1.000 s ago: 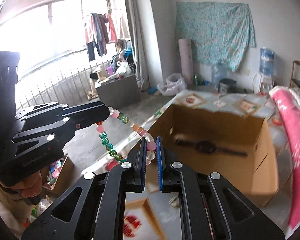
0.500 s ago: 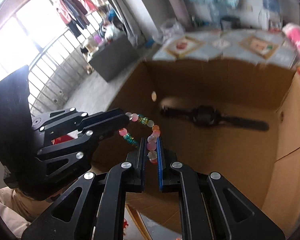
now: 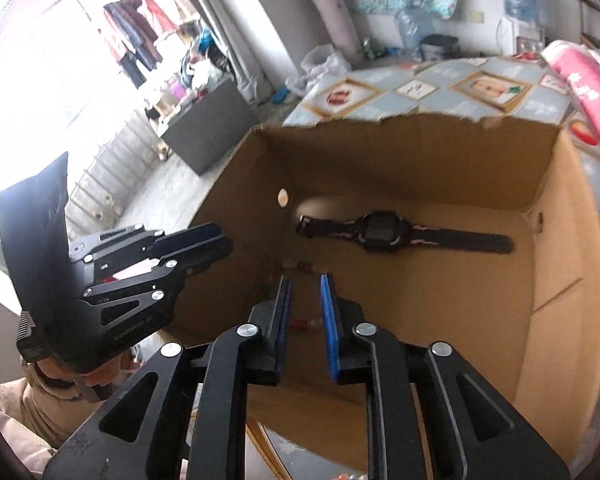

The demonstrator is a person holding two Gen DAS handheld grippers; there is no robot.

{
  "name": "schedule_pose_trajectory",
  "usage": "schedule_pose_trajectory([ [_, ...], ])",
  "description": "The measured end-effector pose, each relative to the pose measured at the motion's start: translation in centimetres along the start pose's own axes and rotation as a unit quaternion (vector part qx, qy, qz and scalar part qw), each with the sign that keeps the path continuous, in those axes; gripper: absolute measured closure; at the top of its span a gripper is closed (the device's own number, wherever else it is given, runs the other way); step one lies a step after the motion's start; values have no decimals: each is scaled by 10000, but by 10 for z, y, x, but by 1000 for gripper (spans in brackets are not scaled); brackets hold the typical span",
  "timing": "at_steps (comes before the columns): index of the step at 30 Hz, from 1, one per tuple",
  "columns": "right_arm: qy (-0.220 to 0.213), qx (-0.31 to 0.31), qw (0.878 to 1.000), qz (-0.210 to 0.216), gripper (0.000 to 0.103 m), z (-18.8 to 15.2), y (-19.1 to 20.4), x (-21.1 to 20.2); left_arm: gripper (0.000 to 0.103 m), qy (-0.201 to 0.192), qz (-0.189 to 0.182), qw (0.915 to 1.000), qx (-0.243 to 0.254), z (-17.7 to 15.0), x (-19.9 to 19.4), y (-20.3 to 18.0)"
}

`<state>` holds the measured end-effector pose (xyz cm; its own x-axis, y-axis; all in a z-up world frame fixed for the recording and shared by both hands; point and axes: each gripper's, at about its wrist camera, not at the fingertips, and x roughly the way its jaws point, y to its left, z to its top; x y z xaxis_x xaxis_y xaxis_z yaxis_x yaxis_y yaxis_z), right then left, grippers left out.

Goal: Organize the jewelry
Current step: 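Lower the necklace into the box and open the left gripper, then withdraw the left gripper from the box toward the gold clips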

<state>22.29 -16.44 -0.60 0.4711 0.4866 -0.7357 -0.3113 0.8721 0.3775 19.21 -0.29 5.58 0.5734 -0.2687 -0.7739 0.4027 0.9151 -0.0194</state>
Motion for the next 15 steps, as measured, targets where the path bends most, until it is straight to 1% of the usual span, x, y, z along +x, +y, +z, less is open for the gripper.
schedule_pose_trajectory([
  [3, -306, 20, 9995, -21, 74, -9, 4, -18, 83, -230, -12, 9997, -122, -7, -19, 1],
  [8, -638, 14, 9980, -11, 68, -26, 17, -36, 75, -649, -87, 9971, -377, -26, -55, 3],
  [9, -684, 9, 9977, 6, 66, -29, 20, -39, 72, -691, -102, 9967, -406, -29, -60, 3],
  [12, -844, -53, 9964, 78, 62, -40, 30, -48, 71, -819, -124, 9956, -442, -40, -76, -2],
  [14, -934, -136, 9955, 118, 58, -47, 38, -53, 69, -922, -137, 9947, -422, -49, -87, -6],
  [15, -973, -193, 9950, 121, 57, -52, 41, -56, 67, -958, -134, 9945, -406, -53, -91, -8],
])
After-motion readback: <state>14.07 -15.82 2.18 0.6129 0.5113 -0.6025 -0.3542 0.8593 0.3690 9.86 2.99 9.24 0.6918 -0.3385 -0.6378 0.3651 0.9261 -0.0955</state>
